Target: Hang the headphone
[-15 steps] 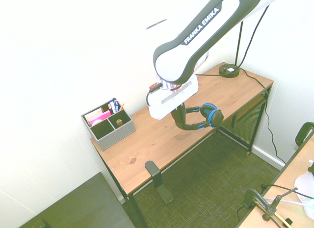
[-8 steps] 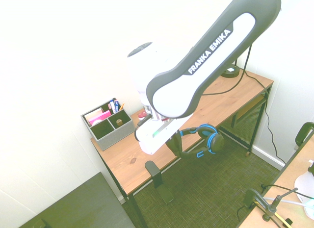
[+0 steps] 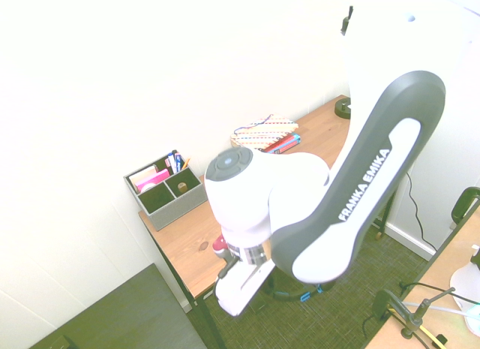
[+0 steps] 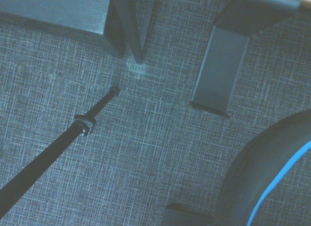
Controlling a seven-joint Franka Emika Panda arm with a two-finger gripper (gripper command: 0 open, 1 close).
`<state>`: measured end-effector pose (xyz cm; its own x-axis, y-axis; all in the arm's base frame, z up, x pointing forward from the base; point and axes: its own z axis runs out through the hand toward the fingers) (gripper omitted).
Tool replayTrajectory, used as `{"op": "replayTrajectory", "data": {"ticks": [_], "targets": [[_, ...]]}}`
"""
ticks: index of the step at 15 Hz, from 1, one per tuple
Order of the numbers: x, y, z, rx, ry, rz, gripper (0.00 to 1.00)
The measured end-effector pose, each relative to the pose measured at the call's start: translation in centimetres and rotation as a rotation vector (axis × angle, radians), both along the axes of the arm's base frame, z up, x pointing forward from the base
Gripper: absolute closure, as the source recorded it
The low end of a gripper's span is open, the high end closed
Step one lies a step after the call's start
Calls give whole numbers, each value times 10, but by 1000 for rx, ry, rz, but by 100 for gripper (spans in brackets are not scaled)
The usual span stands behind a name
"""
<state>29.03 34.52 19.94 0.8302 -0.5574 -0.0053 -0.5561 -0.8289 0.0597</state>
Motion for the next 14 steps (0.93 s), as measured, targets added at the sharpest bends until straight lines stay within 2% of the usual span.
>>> {"op": "replayTrajectory", "data": {"ticks": [3, 8, 9, 14], "targets": [[-8, 12, -38, 6, -33, 27, 100], [28, 29, -88, -25, -65, 16, 100], [35, 31, -95, -35, -68, 11, 0], [54, 26, -126, -69, -44, -20, 0]]}}
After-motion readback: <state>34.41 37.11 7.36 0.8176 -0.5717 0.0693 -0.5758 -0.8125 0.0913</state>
